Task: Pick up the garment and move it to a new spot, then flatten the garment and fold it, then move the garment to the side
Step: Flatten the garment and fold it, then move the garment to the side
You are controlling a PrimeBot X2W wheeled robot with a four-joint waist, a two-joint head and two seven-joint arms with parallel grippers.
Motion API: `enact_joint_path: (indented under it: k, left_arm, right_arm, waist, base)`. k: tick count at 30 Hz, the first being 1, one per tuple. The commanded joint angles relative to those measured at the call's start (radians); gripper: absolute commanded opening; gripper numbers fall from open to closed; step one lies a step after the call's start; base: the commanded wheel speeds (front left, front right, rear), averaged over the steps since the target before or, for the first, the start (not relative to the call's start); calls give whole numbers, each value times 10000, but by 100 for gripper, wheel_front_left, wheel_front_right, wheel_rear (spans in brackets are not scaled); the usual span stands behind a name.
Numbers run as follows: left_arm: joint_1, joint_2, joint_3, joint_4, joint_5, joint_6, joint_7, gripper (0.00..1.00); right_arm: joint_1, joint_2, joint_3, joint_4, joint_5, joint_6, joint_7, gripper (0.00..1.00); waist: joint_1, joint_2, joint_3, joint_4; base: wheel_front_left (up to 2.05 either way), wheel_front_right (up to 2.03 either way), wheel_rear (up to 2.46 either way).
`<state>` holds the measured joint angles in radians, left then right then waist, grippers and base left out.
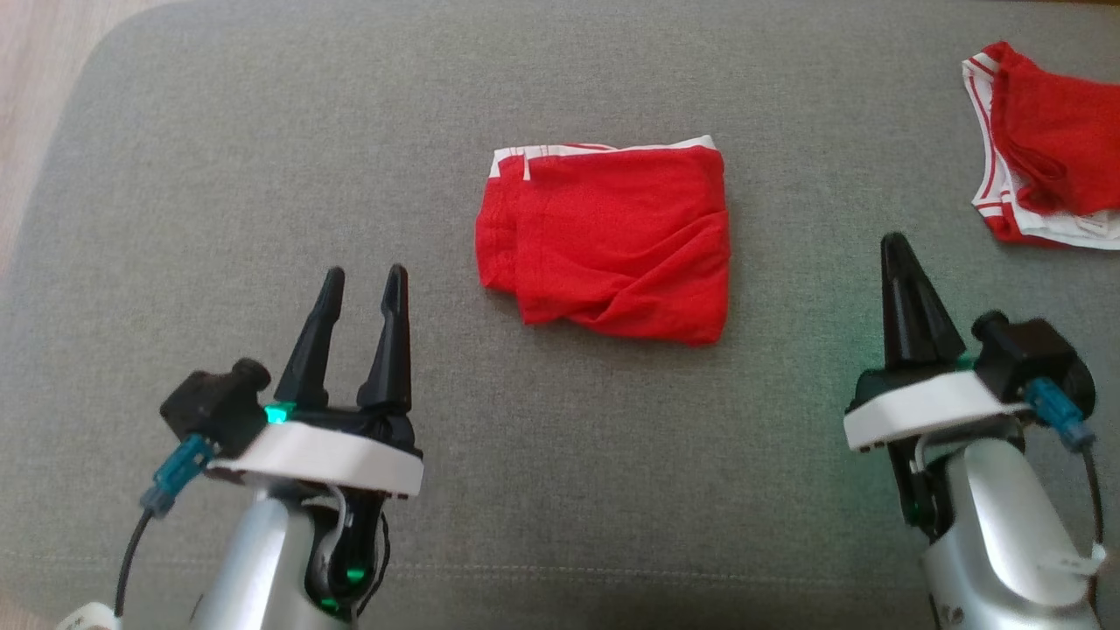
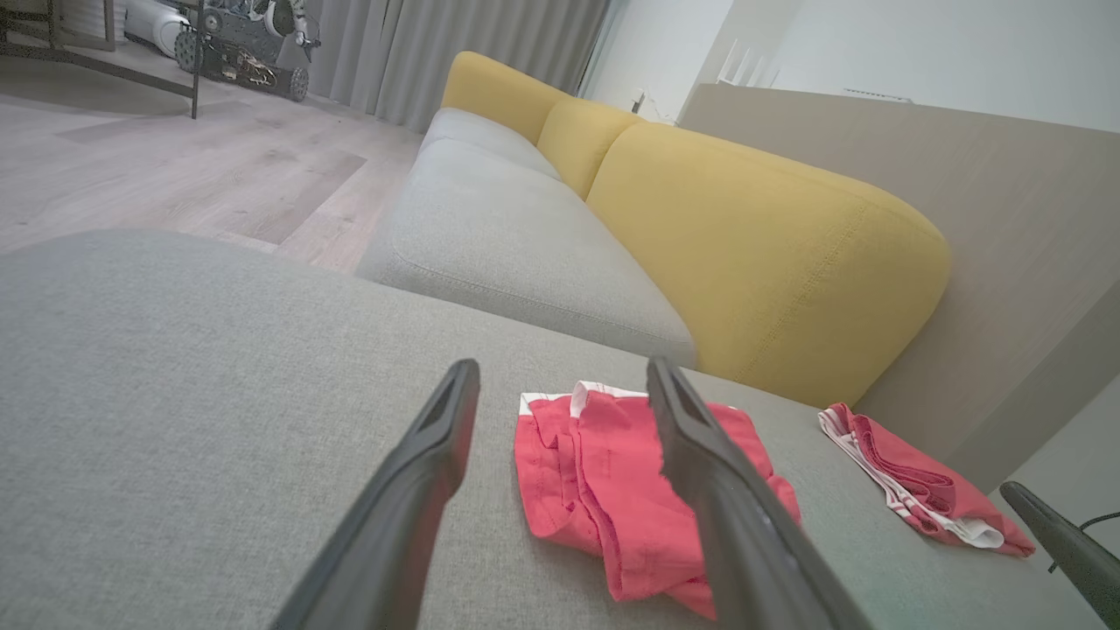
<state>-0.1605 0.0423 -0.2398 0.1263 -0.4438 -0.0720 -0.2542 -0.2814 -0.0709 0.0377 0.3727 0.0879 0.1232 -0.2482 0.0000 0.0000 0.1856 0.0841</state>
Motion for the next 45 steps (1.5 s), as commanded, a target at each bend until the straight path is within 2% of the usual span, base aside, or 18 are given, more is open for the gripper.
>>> enact_joint_path:
  k: [1, 2, 3, 12, 22, 30, 31, 32, 38, 45]
  left_arm:
    - [-131, 79, 353, -290, 55, -51, -76, 100]
    - [-70, 79, 384, -304, 55, -15, -76, 100]
    - [-52, 79, 400, -314, 62, -9, -76, 100]
    - [-150, 79, 320, -347, 13, -54, -76, 100]
    - [-426, 79, -74, -263, -68, -82, -76, 100]
    - [-474, 79, -151, -271, -148, -38, -76, 100]
    - [-474, 79, -148, -274, -153, -33, -76, 100]
    - [-471, 79, -147, -277, -155, -31, -76, 100]
    - [-410, 79, -94, -262, -116, -16, -76, 100]
    - [-461, 79, -177, -311, 6, -84, -76, 100]
  right_arm:
    - [-91, 111, 180, -382, -35, 75, -133, 0]
    - [41, 145, 131, -452, -78, 75, -134, 42]
    - [85, 157, 107, -480, -99, 75, -134, 100]
    - [-108, 201, 429, -296, 333, 75, 64, 100]
    - [-1507, 205, 1229, 1642, 2210, 75, 887, 100]
    - [-2296, 204, 1286, 3086, 2640, 75, 1364, 100]
    - [-2389, 204, 1324, 3255, 2617, 75, 1384, 47]
    - [-2479, 195, 1380, 3400, 2556, 75, 1364, 0]
    - [-2940, -104, 1775, 4008, 1498, 75, 681, 0]
    - [-3383, -630, 2441, 4030, -115, 75, 157, 0]
  waist:
    - [0, 0, -2, -7]
    - [0, 0, -9, -16]
    - [0, 0, -6, -13]
    - [0, 0, 242, 317]
    - [0, 0, 795, 1234]
    - [0, 0, 977, 1744]
    - [0, 0, 988, 1780]
    - [0, 0, 993, 1805]
    - [0, 0, 930, 1683]
    - [0, 0, 773, 926]
  base:
    - [0, 0, 0]
    - [0, 0, 0]
    - [0, 0, 0]
    - [0, 0, 0]
    - [0, 0, 0]
    - [0, 0, 0]
    - [0, 0, 0]
    - [0, 0, 0]
    - [0, 0, 0]
    - [0, 0, 0]
